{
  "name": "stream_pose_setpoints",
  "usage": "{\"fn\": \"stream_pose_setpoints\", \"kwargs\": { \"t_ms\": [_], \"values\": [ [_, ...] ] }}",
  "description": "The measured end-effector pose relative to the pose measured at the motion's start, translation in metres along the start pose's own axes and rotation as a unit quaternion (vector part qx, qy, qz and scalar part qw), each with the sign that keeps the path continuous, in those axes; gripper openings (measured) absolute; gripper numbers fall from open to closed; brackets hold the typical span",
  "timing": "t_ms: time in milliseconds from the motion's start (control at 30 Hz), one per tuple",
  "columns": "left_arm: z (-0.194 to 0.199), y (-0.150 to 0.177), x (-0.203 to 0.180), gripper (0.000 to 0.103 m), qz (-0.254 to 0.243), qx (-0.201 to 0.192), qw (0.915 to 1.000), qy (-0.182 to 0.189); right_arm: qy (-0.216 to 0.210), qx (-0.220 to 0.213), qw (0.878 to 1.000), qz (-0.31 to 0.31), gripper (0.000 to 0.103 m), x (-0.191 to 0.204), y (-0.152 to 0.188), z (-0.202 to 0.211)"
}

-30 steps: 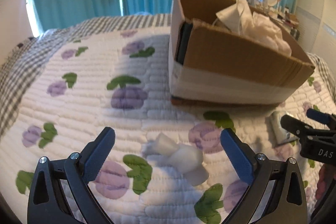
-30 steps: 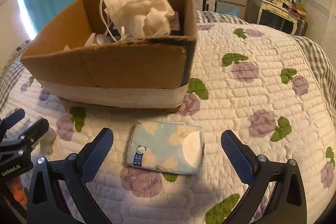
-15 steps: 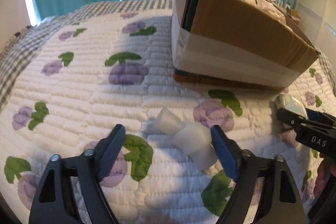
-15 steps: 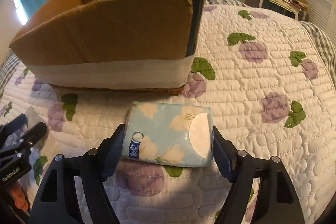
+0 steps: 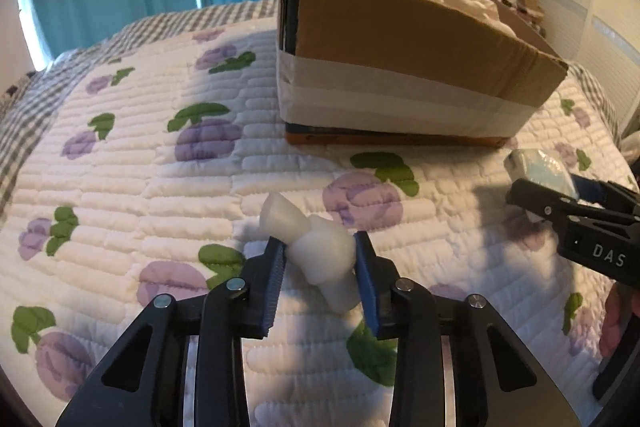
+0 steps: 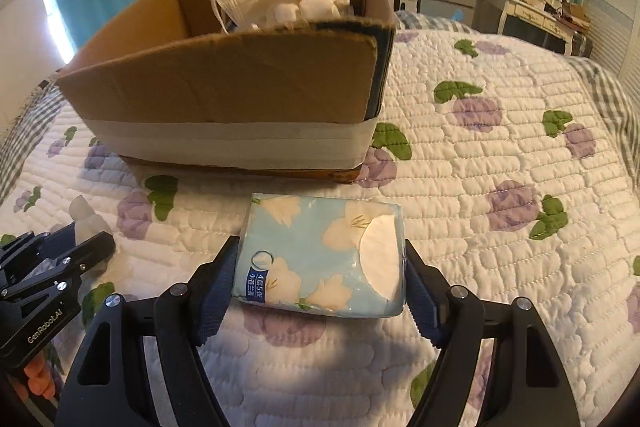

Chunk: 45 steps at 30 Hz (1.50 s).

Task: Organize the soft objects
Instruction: 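Lower the tissue pack and toy into the cardboard box and release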

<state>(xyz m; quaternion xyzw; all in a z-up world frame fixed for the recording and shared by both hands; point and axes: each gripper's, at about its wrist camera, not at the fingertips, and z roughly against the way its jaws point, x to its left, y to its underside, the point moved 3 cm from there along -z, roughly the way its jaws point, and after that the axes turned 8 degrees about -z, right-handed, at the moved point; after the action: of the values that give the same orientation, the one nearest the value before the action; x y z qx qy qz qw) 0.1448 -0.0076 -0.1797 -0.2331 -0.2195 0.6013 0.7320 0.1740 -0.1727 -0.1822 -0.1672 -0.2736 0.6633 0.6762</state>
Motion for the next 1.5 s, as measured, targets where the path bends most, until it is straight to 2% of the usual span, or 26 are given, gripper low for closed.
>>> {"fn": "stream_pose_setpoints", "kwargs": {
  "t_ms": [333, 567, 833, 967, 1167, 1367, 1500],
  "values": [
    [0.027, 0.001, -0.001, 0.031, 0.002, -0.005, 0.9999, 0.009, -0.018, -0.03, 0.999, 0.009, 0.075, 0.011, 0.016, 0.048],
    [0.061, 0.003, -0.01, 0.031, -0.003, -0.029, 0.9995, 0.013, -0.029, -0.042, 0.999, 0.013, 0.075, 0.021, 0.029, 0.08],
    [0.108, -0.007, -0.017, 0.031, -0.012, -0.065, 0.9976, 0.02, -0.039, -0.067, 0.997, 0.017, 0.075, 0.024, 0.025, 0.122],
    [0.129, -0.018, -0.02, 0.031, -0.017, -0.088, 0.9957, 0.024, -0.043, -0.091, 0.994, 0.03, 0.075, 0.028, 0.011, 0.15],
    [0.153, -0.054, -0.027, 0.031, -0.045, -0.125, 0.991, 0.017, -0.052, -0.125, 0.99, 0.043, 0.075, 0.033, -0.024, 0.18],
    [0.148, -0.096, -0.022, 0.031, -0.059, -0.144, 0.9878, 0.009, -0.05, -0.152, 0.985, 0.059, 0.075, 0.037, -0.07, 0.183],
    [0.134, -0.127, -0.016, 0.032, -0.061, -0.168, 0.9836, 0.028, -0.049, -0.159, 0.984, 0.065, 0.075, 0.038, -0.102, 0.172]
  ]
}}
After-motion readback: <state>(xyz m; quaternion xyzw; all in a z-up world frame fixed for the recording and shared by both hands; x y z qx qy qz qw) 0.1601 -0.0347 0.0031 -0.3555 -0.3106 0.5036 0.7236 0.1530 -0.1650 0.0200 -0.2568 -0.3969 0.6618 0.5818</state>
